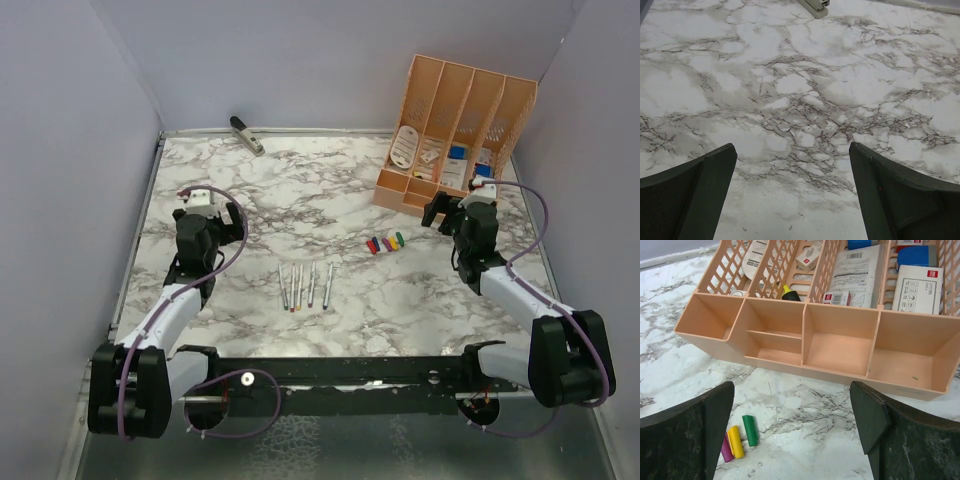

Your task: Insert the pens into the pen caps

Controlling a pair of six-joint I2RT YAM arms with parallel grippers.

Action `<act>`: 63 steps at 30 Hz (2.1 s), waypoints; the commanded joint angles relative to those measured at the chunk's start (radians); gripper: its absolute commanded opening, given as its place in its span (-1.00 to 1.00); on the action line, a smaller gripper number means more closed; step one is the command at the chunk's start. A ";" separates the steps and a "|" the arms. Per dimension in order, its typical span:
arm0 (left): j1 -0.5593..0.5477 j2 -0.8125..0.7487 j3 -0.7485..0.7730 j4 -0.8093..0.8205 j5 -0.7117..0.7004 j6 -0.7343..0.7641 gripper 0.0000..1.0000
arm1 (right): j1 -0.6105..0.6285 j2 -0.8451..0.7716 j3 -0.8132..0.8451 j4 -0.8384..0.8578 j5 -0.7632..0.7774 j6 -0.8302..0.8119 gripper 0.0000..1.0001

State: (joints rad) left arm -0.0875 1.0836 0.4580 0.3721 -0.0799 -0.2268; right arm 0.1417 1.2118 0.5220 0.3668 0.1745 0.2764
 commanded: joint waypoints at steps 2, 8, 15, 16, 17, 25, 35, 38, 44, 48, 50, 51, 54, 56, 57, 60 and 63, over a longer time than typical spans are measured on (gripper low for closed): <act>-0.004 -0.078 -0.012 -0.003 -0.029 -0.005 0.98 | -0.005 -0.010 -0.002 0.015 -0.018 0.008 0.99; -0.007 -0.076 -0.005 -0.016 -0.038 -0.005 0.98 | -0.005 -0.018 -0.004 0.015 -0.020 0.007 0.99; -0.020 -0.061 0.005 -0.018 -0.033 -0.008 0.98 | -0.005 -0.014 0.016 -0.005 -0.032 0.020 0.99; -0.023 -0.063 0.006 -0.018 -0.029 -0.007 0.98 | -0.005 -0.012 0.017 -0.009 -0.034 0.024 0.99; -0.026 -0.064 0.010 -0.021 -0.023 -0.004 0.98 | -0.005 -0.008 0.024 -0.011 -0.051 0.017 0.99; -0.105 -0.079 0.026 -0.050 0.028 -0.012 0.98 | -0.005 -0.022 0.004 0.003 -0.091 0.041 0.99; -0.247 0.064 0.148 -0.162 0.058 -0.062 0.98 | -0.005 -0.028 0.050 -0.035 -0.137 0.050 0.99; -0.304 0.051 0.126 -0.173 0.028 -0.075 0.98 | -0.005 -0.037 0.065 -0.058 -0.144 0.057 0.99; -0.397 0.025 0.097 -0.248 -0.046 -0.084 0.98 | -0.006 -0.017 0.082 -0.062 -0.180 0.021 0.96; -0.424 0.030 0.078 -0.288 -0.051 -0.117 0.98 | -0.006 -0.002 0.088 -0.054 -0.203 0.016 0.90; -0.440 0.028 0.065 -0.310 -0.069 -0.134 0.98 | -0.005 0.002 0.093 -0.035 -0.231 -0.003 0.84; -0.448 0.025 0.059 -0.323 -0.083 -0.143 0.98 | -0.005 0.007 0.100 -0.029 -0.256 -0.020 0.83; -0.468 0.014 0.044 -0.360 -0.133 -0.175 0.98 | -0.005 0.019 0.117 -0.012 -0.304 -0.045 0.82; -0.477 0.018 0.046 -0.396 -0.165 -0.202 0.89 | -0.005 0.018 0.117 0.008 -0.294 -0.044 0.82; -0.482 0.024 0.051 -0.416 -0.178 -0.216 0.84 | -0.005 0.014 0.116 0.017 -0.277 -0.040 0.82; -0.507 0.052 0.072 -0.477 -0.213 -0.258 0.69 | -0.005 0.004 0.124 0.002 -0.243 -0.033 0.82; -0.530 0.079 0.082 -0.517 -0.228 -0.294 0.57 | -0.005 -0.008 0.133 -0.022 -0.233 -0.029 0.82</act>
State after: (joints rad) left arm -0.5892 1.1339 0.5110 -0.0551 -0.2375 -0.4465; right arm 0.1417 1.2247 0.6182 0.3405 -0.0719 0.2569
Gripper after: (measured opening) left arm 0.818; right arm 0.914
